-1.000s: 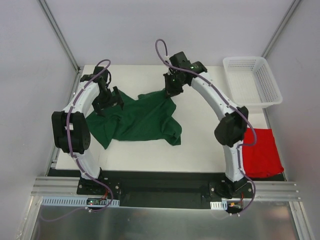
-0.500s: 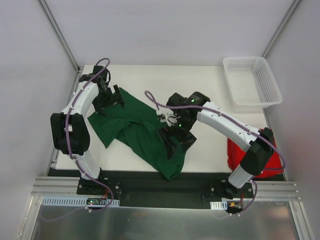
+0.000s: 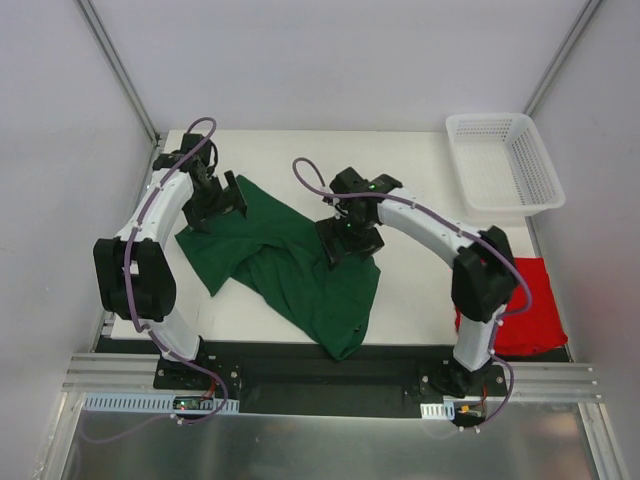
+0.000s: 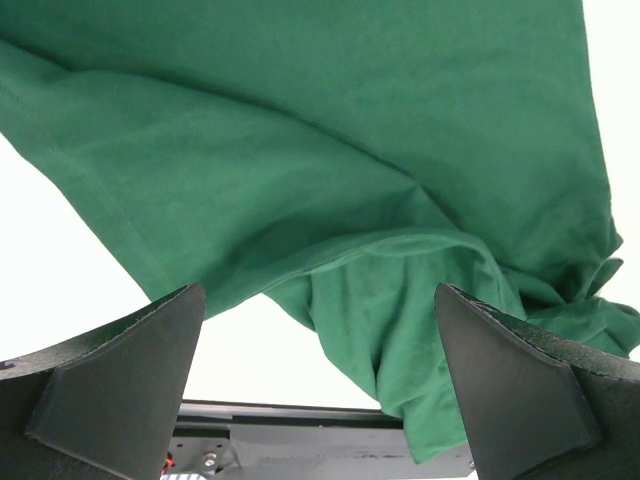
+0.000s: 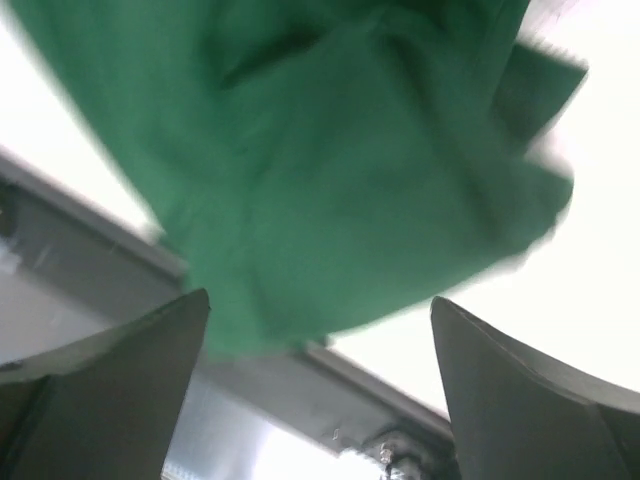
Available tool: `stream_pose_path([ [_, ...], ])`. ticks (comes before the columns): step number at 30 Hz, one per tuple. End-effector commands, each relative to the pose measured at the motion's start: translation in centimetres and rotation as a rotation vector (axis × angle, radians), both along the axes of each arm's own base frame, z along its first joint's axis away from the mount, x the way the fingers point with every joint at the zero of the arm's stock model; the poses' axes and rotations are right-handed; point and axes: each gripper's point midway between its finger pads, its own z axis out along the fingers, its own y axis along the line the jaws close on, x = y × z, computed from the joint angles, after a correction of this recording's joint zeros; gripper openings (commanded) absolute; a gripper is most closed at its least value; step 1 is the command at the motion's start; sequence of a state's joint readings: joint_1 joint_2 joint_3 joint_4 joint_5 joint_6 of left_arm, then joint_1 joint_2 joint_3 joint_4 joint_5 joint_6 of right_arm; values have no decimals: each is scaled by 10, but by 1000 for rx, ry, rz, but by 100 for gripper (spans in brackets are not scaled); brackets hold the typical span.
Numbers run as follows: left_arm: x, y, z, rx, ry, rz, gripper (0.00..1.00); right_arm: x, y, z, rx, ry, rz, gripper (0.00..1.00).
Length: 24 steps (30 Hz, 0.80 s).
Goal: Fold and stack the t-shirts
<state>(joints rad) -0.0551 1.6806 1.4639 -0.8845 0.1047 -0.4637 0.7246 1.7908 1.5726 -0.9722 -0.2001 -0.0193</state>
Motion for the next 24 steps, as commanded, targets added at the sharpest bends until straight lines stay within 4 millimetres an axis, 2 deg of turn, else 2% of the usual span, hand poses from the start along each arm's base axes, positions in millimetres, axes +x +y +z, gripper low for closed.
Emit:
stream_pose_path([
  [1,-10,-1,15,-15,-38,-5,99,46,3,-25,-60,-96,-48,96],
  [3,-12,0,17,-13,-47,-8,99,68,-2,-23,-84,-131,-82,96],
  [6,-14,0,18,-9,-48,-14,100,89,-11,-14,-100,-154,-126,96],
  [9,-13,0,17,-10,-48,-10,99,98,-17,-22,-123,-129,-130,96],
  [12,-14,-1,15,-17,-36,-9,99,94,-21,-31,-149,-83,-112,96],
  [16,-13,0,14,-11,-35,-7,99,74,-18,-45,-127,6,-84,96],
  [24,-11,0,11,-7,-26,-9,99,40,-3,-47,-83,89,0,96],
])
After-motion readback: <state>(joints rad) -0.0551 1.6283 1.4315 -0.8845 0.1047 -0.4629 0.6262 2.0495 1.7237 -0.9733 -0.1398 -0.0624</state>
